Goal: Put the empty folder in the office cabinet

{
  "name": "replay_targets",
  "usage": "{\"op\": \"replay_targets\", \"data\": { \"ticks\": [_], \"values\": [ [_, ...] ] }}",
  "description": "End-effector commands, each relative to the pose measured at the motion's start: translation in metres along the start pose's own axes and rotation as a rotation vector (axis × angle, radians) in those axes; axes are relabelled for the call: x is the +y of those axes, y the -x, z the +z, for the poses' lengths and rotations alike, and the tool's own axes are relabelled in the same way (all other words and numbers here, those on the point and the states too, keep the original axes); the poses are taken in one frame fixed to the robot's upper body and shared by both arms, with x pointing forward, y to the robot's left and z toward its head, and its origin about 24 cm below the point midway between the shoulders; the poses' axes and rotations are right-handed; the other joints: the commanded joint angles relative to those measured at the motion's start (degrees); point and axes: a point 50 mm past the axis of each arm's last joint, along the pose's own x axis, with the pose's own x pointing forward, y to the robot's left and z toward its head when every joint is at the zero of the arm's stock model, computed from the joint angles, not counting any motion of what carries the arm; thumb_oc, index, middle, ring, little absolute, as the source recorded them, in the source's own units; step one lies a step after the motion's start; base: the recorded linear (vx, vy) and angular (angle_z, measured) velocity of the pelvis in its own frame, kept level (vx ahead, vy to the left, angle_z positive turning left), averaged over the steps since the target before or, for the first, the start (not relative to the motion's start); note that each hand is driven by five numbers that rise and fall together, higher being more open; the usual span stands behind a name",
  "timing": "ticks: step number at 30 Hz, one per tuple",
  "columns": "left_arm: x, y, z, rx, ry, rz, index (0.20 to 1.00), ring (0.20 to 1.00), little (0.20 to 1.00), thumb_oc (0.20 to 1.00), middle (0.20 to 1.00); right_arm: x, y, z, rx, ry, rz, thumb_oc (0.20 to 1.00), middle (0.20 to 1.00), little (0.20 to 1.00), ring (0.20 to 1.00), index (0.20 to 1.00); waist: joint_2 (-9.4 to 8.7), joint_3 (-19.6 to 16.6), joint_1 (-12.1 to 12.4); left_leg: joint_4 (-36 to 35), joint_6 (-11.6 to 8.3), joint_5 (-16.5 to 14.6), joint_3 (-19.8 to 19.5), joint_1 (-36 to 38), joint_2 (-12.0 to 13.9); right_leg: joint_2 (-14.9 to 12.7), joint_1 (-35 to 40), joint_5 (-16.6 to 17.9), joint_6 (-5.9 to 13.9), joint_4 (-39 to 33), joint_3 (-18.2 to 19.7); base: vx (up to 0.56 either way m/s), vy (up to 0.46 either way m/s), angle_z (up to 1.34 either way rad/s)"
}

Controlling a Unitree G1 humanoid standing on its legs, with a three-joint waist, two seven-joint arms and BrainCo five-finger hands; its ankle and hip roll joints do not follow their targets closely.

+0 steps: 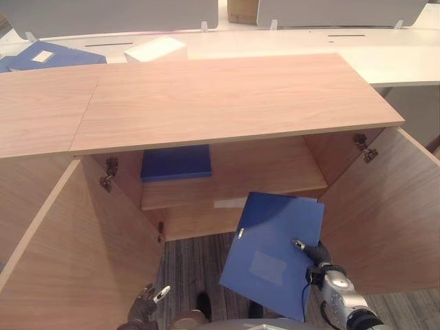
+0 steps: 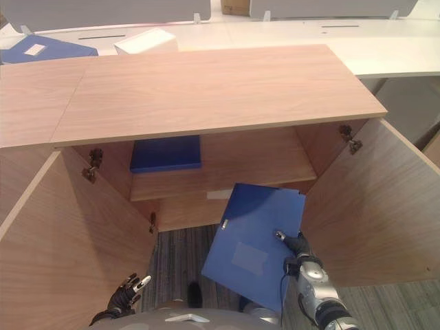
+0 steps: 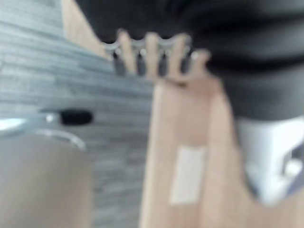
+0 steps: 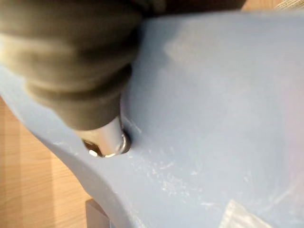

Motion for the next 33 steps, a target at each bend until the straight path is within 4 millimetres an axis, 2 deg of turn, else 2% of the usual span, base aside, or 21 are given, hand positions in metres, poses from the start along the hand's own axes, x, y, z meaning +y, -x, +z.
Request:
{"op": "replay_targets", "data": {
  "ticks": [1,7,10,12,13,14,16,17,18,20,22,23,25,26,28,29,31,32,33],
  "values": [
    [-0.009,-0.011,0.010,-0.027,-0.033,-0.023,1.000,1.000,1.000,1.000,1.000,-0.001,-0.012,0.041,-0.129,0.041,-0.010,0.200,0.200,0.200,0.200,0.200,1.09,-0.41,0.98,0.51,1.76,-8.43,-0.42,3.09,-1.68,1.11,-0.78,-2.46,0.59,1.29,0.29,0.04,0.057,-0.01],
    [-0.007,-0.010,0.010,-0.021,-0.046,-0.022,1.000,1.000,1.000,1.000,1.000,-0.007,-0.015,0.053,-0.160,0.053,-0.090,0.200,0.200,0.200,0.200,0.200,1.44,0.11,1.50,1.22,2.94,-8.79,-0.67,2.43,-2.38,0.21,-2.03,-2.83,0.97,3.70,0.74,0.01,0.086,-0.01],
    [-0.003,-0.012,0.016,-0.018,-0.075,-0.014,1.000,1.000,1.000,1.000,1.000,-0.013,-0.019,0.064,-0.179,0.030,-0.124,0.200,0.200,0.200,0.200,0.200,1.97,0.78,1.69,1.76,4.21,-8.83,-1.11,1.36,-2.74,-0.25,-4.25,-4.70,0.86,9.36,1.01,-0.01,0.115,-0.04],
    [0.000,-0.012,0.021,-0.025,-0.085,-0.007,1.000,1.000,1.000,1.000,1.000,-0.014,-0.021,0.073,-0.203,0.037,-0.131,0.200,0.200,0.200,0.200,0.200,2.76,2.19,1.88,2.81,5.26,-8.50,-0.94,0.37,-2.53,-2.93,-9.14,-2.84,2.48,19.75,0.08,-0.07,0.158,-0.04],
    [0.002,-0.013,0.024,-0.034,-0.097,-0.001,1.000,1.000,1.000,1.000,1.000,-0.019,-0.022,0.081,-0.222,0.038,-0.140,0.200,0.200,0.200,0.200,0.200,3.61,4.13,2.05,3.25,5.84,-8.79,-1.60,0.41,-2.70,-5.72,-13.96,-0.10,3.18,28.52,-0.28,-0.01,0.220,-0.10],
    [0.003,-0.012,0.023,-0.038,-0.082,0.011,1.000,1.000,1.000,1.000,1.000,-0.024,-0.023,0.086,-0.225,0.039,-0.152,0.200,0.200,0.200,0.200,0.200,4.03,5.09,2.11,3.03,5.52,-9.66,-2.37,1.44,-3.02,-6.82,-15.28,0.08,3.86,29.71,-0.20,0.06,0.176,-0.19],
    [0.007,-0.011,0.022,-0.039,-0.063,0.028,1.000,1.000,1.000,1.000,1.000,-0.026,-0.025,0.090,-0.222,0.040,-0.159,0.200,0.200,0.200,0.200,0.200,4.17,6.13,2.09,3.21,4.87,-10.14,-2.41,2.42,-3.05,-7.17,-15.60,0.96,4.07,25.04,-0.79,0.13,0.001,-0.11],
    [0.012,-0.009,0.022,-0.033,-0.060,0.041,1.000,1.000,1.000,1.000,1.000,-0.025,-0.025,0.090,-0.217,0.042,-0.158,0.200,0.200,0.200,0.200,0.200,3.85,6.63,1.83,3.76,4.41,-10.15,-2.21,2.71,-2.92,-7.05,-15.75,3.37,4.00,18.63,-1.36,0.08,-0.067,0.02],
    [0.012,-0.009,0.022,-0.033,-0.060,0.041,1.000,1.000,1.000,1.000,1.000,-0.025,-0.025,0.090,-0.217,0.042,-0.158,0.200,0.200,0.200,0.200,0.200,3.85,6.63,1.83,3.76,4.41,-10.15,-2.21,2.71,-2.92,-7.05,-15.75,3.37,4.00,18.63,-1.36,0.18,-0.118,0.14],
    [0.022,-0.005,0.020,0.002,-0.067,0.075,1.000,1.000,1.000,1.000,1.000,-0.026,-0.024,0.082,-0.196,0.049,-0.162,0.200,0.200,0.200,0.200,0.200,2.75,6.86,1.16,4.06,3.62,-11.80,-2.75,5.01,-3.28,-7.22,-16.47,8.89,6.32,6.63,-1.12,0.39,-0.188,0.11],
    [0.026,0.001,0.010,0.027,-0.065,0.095,1.000,1.000,1.000,1.000,1.000,-0.029,-0.022,0.074,-0.170,0.048,-0.179,0.200,0.200,0.200,0.200,0.200,2.37,7.16,1.49,4.66,3.02,-13.36,-2.77,7.63,-2.98,-8.07,-17.75,10.74,7.73,0.36,-4.15,0.56,-0.226,0.13],
    [0.027,0.005,0.002,0.040,-0.061,0.098,1.000,1.000,1.000,1.000,1.000,-0.031,-0.020,0.067,-0.155,0.040,-0.197,0.200,0.200,0.200,0.200,0.200,2.31,7.25,1.89,5.76,2.94,-15.27,-3.59,9.32,-2.63,-8.87,-18.76,10.83,8.74,0.36,-4.36,0.47,-0.156,0.00],
    [0.027,0.006,0.001,0.041,-0.060,0.096,1.000,1.000,1.000,1.000,1.000,-0.031,-0.019,0.066,-0.154,0.039,-0.200,0.200,0.200,0.200,0.200,0.200,1.80,7.43,1.79,6.25,3.02,-15.04,-3.43,9.11,-2.99,-9.55,-19.15,11.58,8.38,0.36,-4.80,0.27,-0.127,0.12],
    [0.025,0.008,-0.004,0.045,-0.061,0.091,1.000,1.000,1.000,1.000,1.000,-0.031,-0.018,0.062,-0.152,0.043,-0.215,0.200,0.200,0.200,0.200,0.200,1.25,7.85,1.79,7.88,3.16,-16.88,-4.03,10.05,-3.01,-10.70,-19.72,12.49,8.77,0.36,-4.83,0.40,-0.205,0.30],
    [0.023,0.009,-0.009,0.048,-0.056,0.097,1.000,1.000,1.000,1.000,1.000,-0.032,-0.017,0.060,-0.153,0.056,-0.220,0.200,0.200,0.200,0.200,0.200,0.73,8.03,1.43,9.30,3.11,-18.67,-4.65,11.16,-2.83,-11.71,-19.89,13.46,9.06,0.36,-4.37,0.49,-0.244,0.39],
    [0.021,0.009,-0.009,0.041,-0.046,0.098,1.000,1.000,1.000,1.000,1.000,-0.033,-0.016,0.061,-0.166,0.060,-0.230,0.200,0.200,0.200,0.200,0.200,0.51,7.92,1.00,9.87,2.97,-19.42,-5.02,11.53,-2.49,-11.87,-20.00,12.89,9.16,0.36,-3.69,0.38,-0.246,0.36],
    [0.015,0.004,-0.004,0.022,-0.057,0.064,1.000,1.000,1.000,1.000,1.000,-0.041,-0.014,0.070,-0.210,0.025,-0.283,0.200,0.200,0.200,0.200,0.200,0.96,6.79,0.17,11.08,2.20,-21.12,-5.00,11.46,-0.48,-11.73,-19.92,11.08,9.17,0.36,-1.30,0.29,-0.283,0.45],
    [0.013,0.002,-0.002,0.014,-0.058,0.049,1.000,1.000,1.000,1.000,1.000,-0.043,-0.014,0.073,-0.227,0.014,-0.298,0.200,0.200,0.200,0.200,0.200,0.89,6.47,-0.05,11.42,1.88,-21.37,-4.76,11.04,0.04,-12.29,-20.39,11.17,9.18,0.36,-1.05,0.26,-0.320,0.67],
    [0.009,-0.002,0.005,0.001,-0.067,0.024,1.000,1.000,1.000,1.000,1.000,-0.047,-0.014,0.083,-0.264,-0.012,-0.354,0.200,0.200,0.200,0.200,0.200,1.16,6.61,-0.40,12.41,1.06,-22.42,-3.67,10.66,1.88,-13.21,-20.82,10.89,8.96,1.26,-1.18,0.21,-0.259,0.73]
  ]
}}
